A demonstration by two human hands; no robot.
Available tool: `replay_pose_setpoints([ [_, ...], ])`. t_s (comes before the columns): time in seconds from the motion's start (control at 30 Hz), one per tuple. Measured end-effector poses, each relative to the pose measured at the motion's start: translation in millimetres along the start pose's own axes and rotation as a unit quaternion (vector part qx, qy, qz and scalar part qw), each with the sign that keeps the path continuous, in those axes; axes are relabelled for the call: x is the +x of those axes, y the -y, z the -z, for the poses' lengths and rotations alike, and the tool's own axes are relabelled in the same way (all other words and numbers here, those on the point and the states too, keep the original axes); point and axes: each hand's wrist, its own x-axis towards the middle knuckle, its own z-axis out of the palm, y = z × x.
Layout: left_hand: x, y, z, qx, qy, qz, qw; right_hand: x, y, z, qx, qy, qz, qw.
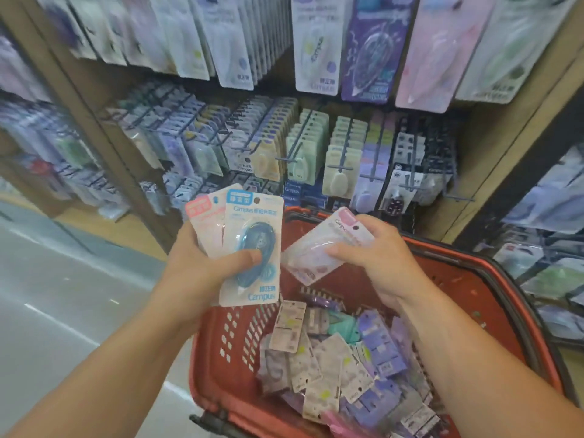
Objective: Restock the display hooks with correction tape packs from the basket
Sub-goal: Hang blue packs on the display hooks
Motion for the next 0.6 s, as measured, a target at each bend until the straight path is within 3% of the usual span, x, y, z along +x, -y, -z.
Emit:
replay_pose_setpoints([
  [0.27,35.9,-27.4,45.1,-0.058,0.040,-0.048,0.996,2.4,68.2,-93.7,0.148,-0.038,0.074,0.986],
  [0.4,67.3,-42.5,93.2,-0.091,0.075,-0.049,0.992,26.7,90.8,-160.5,0.136,-0.081,0.091,0.983],
  [0.6,126.8,-92.3,177.1,-0.107,0.130,-0.073,0.983,63.3,131.5,-260.6,0.053,-0.051,0.098,0.992],
])
